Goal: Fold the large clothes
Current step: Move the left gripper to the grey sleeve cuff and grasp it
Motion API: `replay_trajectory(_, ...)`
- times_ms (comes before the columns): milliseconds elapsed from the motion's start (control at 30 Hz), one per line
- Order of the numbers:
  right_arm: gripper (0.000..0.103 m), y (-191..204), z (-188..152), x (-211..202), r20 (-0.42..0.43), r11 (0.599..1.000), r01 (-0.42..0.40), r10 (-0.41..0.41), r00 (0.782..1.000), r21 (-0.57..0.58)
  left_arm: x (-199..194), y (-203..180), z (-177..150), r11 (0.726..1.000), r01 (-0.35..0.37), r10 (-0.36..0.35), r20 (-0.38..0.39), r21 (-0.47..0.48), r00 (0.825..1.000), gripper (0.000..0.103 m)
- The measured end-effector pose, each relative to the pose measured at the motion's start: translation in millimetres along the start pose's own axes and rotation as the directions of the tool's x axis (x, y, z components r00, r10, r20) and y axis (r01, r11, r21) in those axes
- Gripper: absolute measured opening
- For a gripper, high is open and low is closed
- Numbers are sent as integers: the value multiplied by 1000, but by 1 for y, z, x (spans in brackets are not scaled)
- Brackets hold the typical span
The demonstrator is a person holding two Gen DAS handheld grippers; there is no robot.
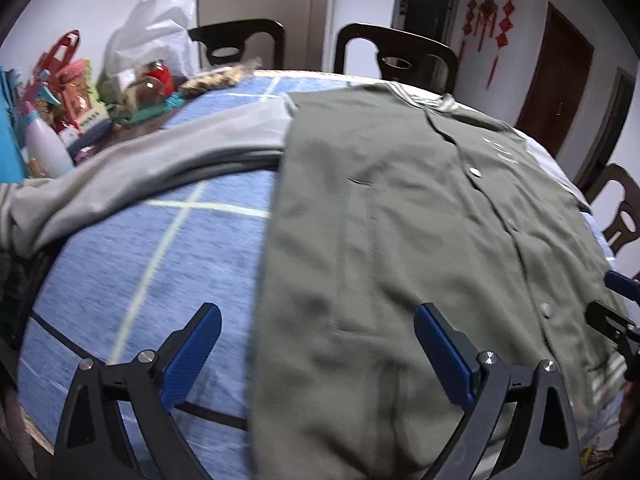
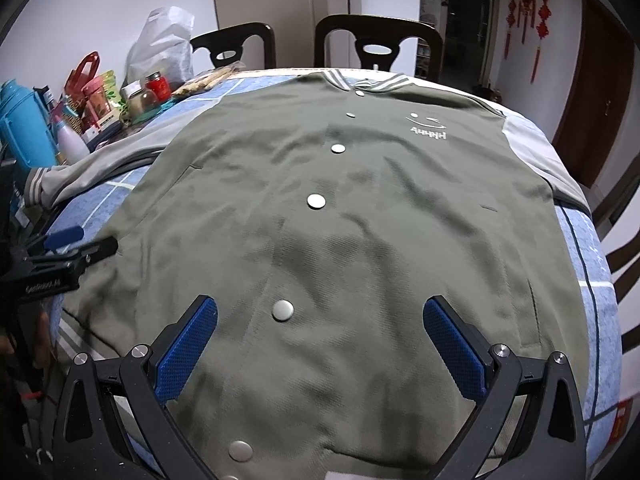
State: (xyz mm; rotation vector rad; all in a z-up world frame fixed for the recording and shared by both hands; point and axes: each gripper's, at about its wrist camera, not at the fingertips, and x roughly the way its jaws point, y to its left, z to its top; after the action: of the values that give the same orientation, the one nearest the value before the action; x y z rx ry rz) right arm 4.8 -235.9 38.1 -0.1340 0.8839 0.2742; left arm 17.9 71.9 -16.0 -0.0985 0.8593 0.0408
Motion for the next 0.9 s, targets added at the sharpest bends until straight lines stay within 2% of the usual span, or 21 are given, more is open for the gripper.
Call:
replay_trajectory(200, 103, 10, 6, 7, 1, 999, -28, 28, 1000, -24, -4, 54, 15, 991, -96, 100, 40, -93, 994, 98)
replay_trajectory(333, 103, 14, 10, 12, -3, 999, -40, 40, 999, -32, -16, 111, 26, 959, -194, 214, 80, -205, 974, 98)
replay_trajectory(467, 103, 19, 14, 17, -8, 998, -50, 50, 999, -46, -30, 173, 30, 893, -292, 341, 93, -342, 935, 98)
replay_trajectory(567, 103, 25, 18, 21, -14, 997, -58, 57, 998, -58, -42, 214, 27, 831, -335, 412, 86, -443, 907, 98)
replay_trajectory(633, 103, 29, 21, 25, -18, 996, -63, 62, 998, -69, -47, 237, 24, 795, -344, 437, 79, -499, 896, 98)
replay_trajectory(767, 103, 38, 28, 32, -23, 993, -74, 72, 997, -87, -42, 275, 17, 731, -339, 449, 43, -592, 893, 98)
replay_trajectory(833, 103, 43, 32, 34, -24, 992, -79, 77, 997, -95, -35, 289, 15, 709, -341, 447, 20, -617, 894, 98)
replay_trajectory(900, 103, 46, 35, 35, -24, 992, -82, 80, 997, -100, -28, 295, 17, 706, -332, 430, 6, -626, 903, 98)
